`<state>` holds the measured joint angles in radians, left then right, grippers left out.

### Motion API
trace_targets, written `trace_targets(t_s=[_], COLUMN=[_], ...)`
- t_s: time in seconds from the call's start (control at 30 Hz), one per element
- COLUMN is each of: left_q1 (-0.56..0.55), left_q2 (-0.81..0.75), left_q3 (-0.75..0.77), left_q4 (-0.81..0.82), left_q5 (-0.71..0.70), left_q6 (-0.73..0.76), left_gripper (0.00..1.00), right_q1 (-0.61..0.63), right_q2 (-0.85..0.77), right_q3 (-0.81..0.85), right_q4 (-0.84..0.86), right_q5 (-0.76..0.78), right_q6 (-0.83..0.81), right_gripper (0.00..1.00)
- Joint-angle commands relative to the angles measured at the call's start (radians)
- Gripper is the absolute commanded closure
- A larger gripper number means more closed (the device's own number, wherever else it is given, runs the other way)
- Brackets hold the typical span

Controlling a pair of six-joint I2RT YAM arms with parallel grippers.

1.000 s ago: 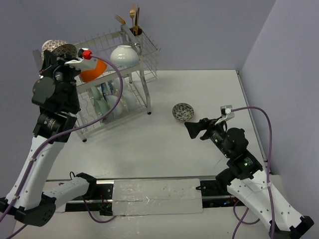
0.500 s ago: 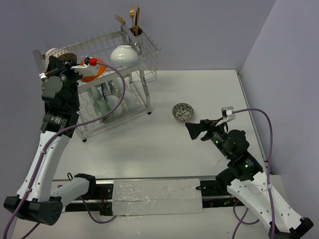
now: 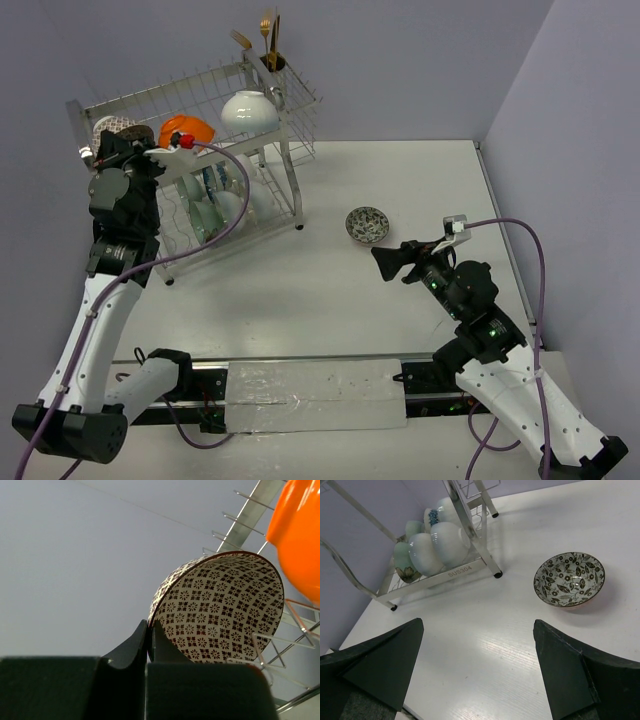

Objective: Load the bowls into the dish rack
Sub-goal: Place the upside down bowl on the dish rack.

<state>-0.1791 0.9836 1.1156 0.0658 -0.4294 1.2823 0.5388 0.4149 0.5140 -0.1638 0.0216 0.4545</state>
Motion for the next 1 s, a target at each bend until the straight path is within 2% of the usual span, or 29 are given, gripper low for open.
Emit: trace_targets(t_s=[0.0, 0.17, 0.43, 0.97], left_q1=[0.006, 0.006, 0.006, 0.004], left_q2=[-0.059, -0.108, -0.158, -0.273], left_q3=[0.001, -0.057, -0.105, -0.218], left_q4=[0.112, 0.100, 0.068, -0.058], left_q5=[0.031, 0.026, 0.026, 0.029], left_q6=[-0.006, 0.003, -0.014, -0.170], left_gripper=[1.00, 0.94, 0.93, 0.89], right_q1=[0.004, 0.004, 0.003, 0.004], right_q2=[0.001, 0.004, 0.005, 0.013], right_q3=[-0.005, -0.006, -0.011, -0.015], right_q4=[0.052, 0.060, 0.067, 0.073], right_q5=[0.009, 0.008, 0.006, 0.006], right_q6=[-0.011, -0.010, -0.007, -0.005], right_gripper=[0.02, 0.02, 0.02, 0.03])
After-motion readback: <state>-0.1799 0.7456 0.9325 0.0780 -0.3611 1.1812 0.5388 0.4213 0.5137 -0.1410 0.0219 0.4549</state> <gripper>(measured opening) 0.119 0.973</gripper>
